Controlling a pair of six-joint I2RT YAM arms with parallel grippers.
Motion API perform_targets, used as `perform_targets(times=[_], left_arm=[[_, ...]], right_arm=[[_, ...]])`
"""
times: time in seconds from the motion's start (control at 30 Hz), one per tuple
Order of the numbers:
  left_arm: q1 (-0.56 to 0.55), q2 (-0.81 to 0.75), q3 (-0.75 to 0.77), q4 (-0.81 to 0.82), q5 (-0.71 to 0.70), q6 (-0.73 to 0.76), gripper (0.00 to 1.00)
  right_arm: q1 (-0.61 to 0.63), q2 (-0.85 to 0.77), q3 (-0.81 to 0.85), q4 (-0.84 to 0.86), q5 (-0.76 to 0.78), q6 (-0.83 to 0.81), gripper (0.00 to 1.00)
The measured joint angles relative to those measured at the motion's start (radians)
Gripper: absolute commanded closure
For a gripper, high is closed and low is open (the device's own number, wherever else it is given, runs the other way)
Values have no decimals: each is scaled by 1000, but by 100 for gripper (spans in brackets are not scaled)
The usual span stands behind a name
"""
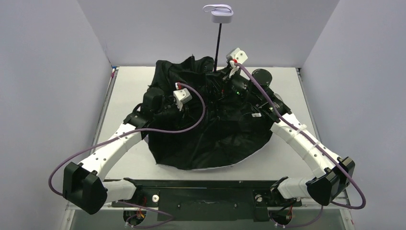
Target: Open the umbrella
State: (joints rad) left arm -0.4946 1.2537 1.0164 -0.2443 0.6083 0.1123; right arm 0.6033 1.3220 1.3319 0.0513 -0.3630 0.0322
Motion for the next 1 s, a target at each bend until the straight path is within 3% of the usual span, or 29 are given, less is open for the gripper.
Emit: perform_targets(times=[0.13, 0.2, 0.43, 0.6, 0.77, 0.9, 1.0], left_arm=[[45, -50, -31, -21, 18, 29, 43], [50, -89, -31, 3, 39, 27, 39], [50, -112, 92, 203, 79, -105, 48], [50, -33, 209, 360, 14, -246, 58], [50, 86, 245, 406, -61, -340, 64], [80, 163, 238, 365, -124, -351, 64], [146, 186, 236, 337, -156, -332, 57]], right_arm=[[-8, -15, 0, 0, -2, -3, 100], [-15, -21, 0, 0, -2, -14, 100], [-18, -34, -7, 2, -4, -55, 100], [-13, -35, -16, 0, -3, -68, 100], [-6, -38, -17, 1, -3, -70, 100], [-6, -40, -17, 0, -3, -70, 100], [-6, -40, -17, -6, -3, -68, 100]])
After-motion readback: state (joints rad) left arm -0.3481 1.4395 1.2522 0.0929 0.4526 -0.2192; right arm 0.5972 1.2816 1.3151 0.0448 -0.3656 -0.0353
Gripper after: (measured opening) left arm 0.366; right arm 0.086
